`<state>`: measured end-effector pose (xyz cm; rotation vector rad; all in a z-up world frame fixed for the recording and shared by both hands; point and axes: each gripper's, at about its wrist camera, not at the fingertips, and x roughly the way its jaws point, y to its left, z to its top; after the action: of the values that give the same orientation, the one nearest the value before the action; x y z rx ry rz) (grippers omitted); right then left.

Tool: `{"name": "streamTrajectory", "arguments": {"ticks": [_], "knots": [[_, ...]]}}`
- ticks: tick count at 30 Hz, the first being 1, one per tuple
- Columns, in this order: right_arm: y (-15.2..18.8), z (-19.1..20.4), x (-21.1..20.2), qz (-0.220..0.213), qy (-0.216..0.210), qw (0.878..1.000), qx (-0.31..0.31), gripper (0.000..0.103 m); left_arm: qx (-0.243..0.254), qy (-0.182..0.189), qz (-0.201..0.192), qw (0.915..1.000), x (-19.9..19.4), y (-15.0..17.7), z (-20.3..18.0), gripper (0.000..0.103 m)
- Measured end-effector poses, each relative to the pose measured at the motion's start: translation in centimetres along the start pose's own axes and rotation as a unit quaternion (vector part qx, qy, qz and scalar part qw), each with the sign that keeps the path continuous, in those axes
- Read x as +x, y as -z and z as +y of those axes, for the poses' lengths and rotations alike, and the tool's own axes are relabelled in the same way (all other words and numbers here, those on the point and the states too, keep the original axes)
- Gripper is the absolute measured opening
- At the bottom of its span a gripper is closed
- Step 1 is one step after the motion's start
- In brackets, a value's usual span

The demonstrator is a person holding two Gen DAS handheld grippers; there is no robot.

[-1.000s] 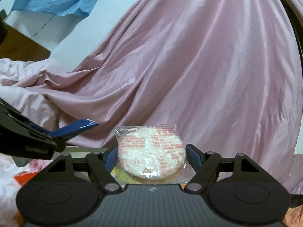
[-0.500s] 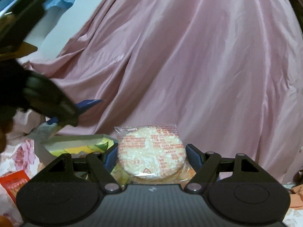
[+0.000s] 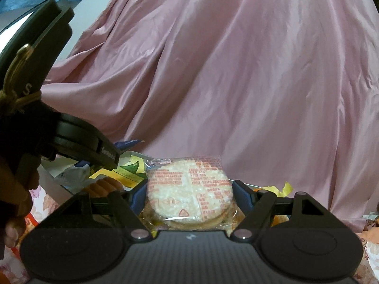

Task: Organize snacks
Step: 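Open both tools to drop the bar and bread into the tray, then move both tools back toward the orange packet and mandarin beside the tray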

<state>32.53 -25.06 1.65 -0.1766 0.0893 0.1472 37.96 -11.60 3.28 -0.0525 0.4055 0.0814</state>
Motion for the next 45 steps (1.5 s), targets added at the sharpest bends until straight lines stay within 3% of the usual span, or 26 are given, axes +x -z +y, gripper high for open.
{"name": "streamTrajectory", "arguments": {"ticks": [7,14,20,23,35,45], "knots": [[0.4,0.4,-0.5,0.002,0.006,1.0,-0.016,0.078,-0.011,0.003,0.009,0.9999,0.2,0.0,0.3,0.033],[0.9,0.4,-1.5,0.008,0.008,1.0,-0.017,0.08,-0.017,0.006,-0.017,0.9997,-0.9,-0.1,0.3,0.073],[0.7,0.3,-1.7,0.004,0.012,1.0,-0.012,0.091,-0.025,-0.002,-0.038,0.999,-2.8,-0.8,0.6,0.094],[0.3,-0.1,-2.0,-0.001,0.017,1.0,-0.003,0.098,-0.024,-0.007,-0.049,0.9985,-4.1,-1.3,1.0,0.1],[-2.4,-3.1,-5.3,-0.019,0.04,0.996,0.071,0.103,-0.047,-0.019,-0.073,0.996,-10.8,-2.0,3.5,0.102],[-3.8,-4.7,-10.4,-0.032,0.048,0.993,0.099,0.103,-0.065,-0.022,-0.065,0.9955,-16.7,-0.3,6.3,0.102]]}}
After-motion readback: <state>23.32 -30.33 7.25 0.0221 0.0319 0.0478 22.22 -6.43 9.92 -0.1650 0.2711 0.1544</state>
